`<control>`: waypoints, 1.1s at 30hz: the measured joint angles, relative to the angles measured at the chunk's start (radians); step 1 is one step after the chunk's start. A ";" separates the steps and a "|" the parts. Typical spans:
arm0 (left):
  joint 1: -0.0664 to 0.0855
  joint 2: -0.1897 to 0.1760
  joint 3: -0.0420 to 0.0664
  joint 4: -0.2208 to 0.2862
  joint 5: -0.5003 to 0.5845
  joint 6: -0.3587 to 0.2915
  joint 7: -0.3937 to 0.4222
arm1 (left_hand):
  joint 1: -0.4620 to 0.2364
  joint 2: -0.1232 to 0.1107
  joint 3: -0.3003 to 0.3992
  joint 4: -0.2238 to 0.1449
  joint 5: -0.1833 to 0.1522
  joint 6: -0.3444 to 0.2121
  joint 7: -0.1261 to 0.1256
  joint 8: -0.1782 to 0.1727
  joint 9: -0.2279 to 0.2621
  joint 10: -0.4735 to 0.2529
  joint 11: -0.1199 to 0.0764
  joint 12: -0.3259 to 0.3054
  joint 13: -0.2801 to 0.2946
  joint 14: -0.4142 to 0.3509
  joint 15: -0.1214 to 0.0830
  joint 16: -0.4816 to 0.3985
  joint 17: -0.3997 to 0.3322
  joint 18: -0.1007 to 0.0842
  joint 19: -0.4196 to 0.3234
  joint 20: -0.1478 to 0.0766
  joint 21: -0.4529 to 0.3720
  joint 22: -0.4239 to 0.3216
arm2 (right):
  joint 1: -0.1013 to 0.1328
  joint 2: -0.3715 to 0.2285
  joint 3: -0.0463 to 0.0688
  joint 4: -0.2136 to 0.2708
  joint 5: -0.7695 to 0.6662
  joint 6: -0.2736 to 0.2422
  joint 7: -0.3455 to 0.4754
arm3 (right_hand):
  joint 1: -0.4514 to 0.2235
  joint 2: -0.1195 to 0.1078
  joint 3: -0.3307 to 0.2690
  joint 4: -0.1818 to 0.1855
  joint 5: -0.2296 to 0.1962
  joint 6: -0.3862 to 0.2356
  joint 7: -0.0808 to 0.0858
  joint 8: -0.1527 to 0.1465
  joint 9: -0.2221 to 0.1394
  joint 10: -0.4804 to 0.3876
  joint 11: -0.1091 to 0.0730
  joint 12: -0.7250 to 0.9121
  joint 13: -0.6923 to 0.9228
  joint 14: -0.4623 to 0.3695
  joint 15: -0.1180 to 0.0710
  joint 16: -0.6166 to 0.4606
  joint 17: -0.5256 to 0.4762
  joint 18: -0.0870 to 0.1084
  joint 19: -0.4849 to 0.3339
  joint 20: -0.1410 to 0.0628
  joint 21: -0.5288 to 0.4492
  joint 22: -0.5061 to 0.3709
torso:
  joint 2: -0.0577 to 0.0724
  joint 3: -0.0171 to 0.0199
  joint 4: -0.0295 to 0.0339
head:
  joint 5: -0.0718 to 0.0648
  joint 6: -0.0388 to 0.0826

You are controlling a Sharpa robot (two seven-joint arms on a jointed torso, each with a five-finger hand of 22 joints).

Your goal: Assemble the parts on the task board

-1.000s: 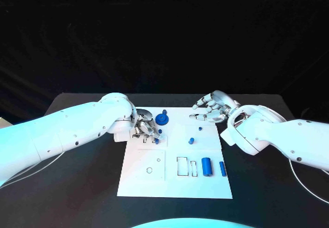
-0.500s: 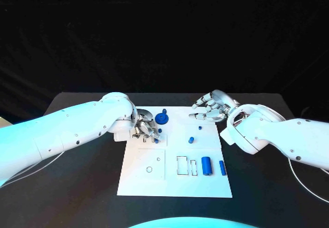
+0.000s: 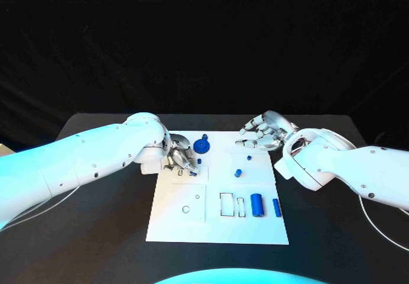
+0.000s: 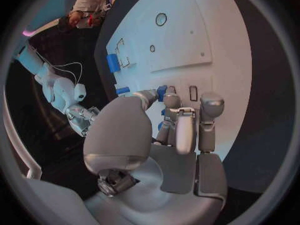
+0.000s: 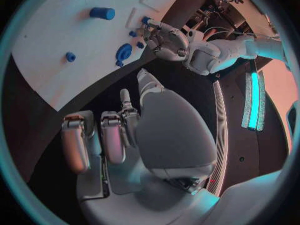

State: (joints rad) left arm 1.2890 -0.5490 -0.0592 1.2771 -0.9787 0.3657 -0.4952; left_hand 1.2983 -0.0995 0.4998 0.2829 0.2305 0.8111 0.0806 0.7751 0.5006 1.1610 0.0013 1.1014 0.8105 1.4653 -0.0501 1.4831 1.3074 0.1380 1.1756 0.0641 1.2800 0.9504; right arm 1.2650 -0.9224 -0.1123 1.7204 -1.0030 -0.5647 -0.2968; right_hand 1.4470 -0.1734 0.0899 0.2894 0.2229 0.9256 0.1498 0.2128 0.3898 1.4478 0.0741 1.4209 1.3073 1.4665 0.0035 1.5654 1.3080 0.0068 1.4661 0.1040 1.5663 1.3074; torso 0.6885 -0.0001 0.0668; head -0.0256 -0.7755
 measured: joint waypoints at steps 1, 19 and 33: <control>0.000 -0.002 0.000 0.001 0.002 -0.001 0.000 | 0.000 0.000 0.007 0.007 -0.001 -0.003 -0.001 0.008 0.000 0.004 0.001 0.002 0.004 0.000 0.000 0.000 0.000 0.000 0.000 0.000 0.000 0.001 | 0.000 0.000 0.000 -0.001 0.000 0.002 -0.001 | -0.004 0.004 0.000 0.000 0.000 0.000 0.000 0.000 0.000 -0.002 -0.002 0.000 0.000 0.000 0.000 0.000 0.000 0.000 0.000 0.000 0.000 0.000 | 0.000 -0.0001 0.0000 | 0.000 0.000; -0.004 -0.058 0.003 0.049 0.058 -0.079 -0.004 | -0.098 -0.049 0.130 -0.028 0.002 -0.006 -0.004 0.079 0.070 0.052 -0.011 0.028 0.024 0.000 -0.007 0.012 0.000 0.000 0.025 -0.017 0.029 0.041 | -0.001 -0.005 -0.001 -0.004 0.002 0.026 -0.010 | -0.026 0.002 0.000 0.000 -0.006 0.000 0.000 0.004 0.001 -0.002 -0.002 0.000 0.000 0.000 0.000 0.000 0.000 0.000 0.000 0.000 0.000 0.001 | -0.001 0.0006 0.0017 | 0.000 0.003; -0.036 -0.097 0.000 0.126 0.028 -0.193 -0.002 | -0.137 -0.065 0.182 -0.061 0.017 0.000 -0.009 0.092 0.060 0.069 -0.016 0.037 0.031 0.000 -0.014 0.018 0.000 -0.015 0.047 -0.021 0.044 0.073 | -0.004 -0.008 -0.001 -0.005 0.002 0.032 -0.012 | -0.026 0.002 0.000 0.000 -0.006 0.000 0.000 0.004 0.001 -0.002 -0.002 0.000 0.001 0.000 0.000 0.000 0.000 0.000 0.000 0.000 0.000 0.001 | -0.001 0.0012 0.0019 | 0.007 -0.006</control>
State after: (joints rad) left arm 1.2534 -0.6464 -0.0594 1.4035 -0.9509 0.1731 -0.4973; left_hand 1.1616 -0.1647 0.6820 0.2220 0.2473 0.8109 0.0713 0.8674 0.5610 1.2298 -0.0144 1.1379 0.8411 1.4651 -0.0642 1.5013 1.3074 0.1225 1.2226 0.0429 1.3236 1.0230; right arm 1.2612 -0.9309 -0.1135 1.7154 -1.0008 -0.5323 -0.3083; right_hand 1.4211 -0.1712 0.0899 0.2894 0.2169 0.9256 0.1498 0.2166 0.3905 1.4454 0.0717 1.4208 1.3081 1.4665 0.0035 1.5654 1.3076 0.0068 1.4661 0.1040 1.5663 1.3080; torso 0.6877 0.0011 0.0687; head -0.0183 -0.7819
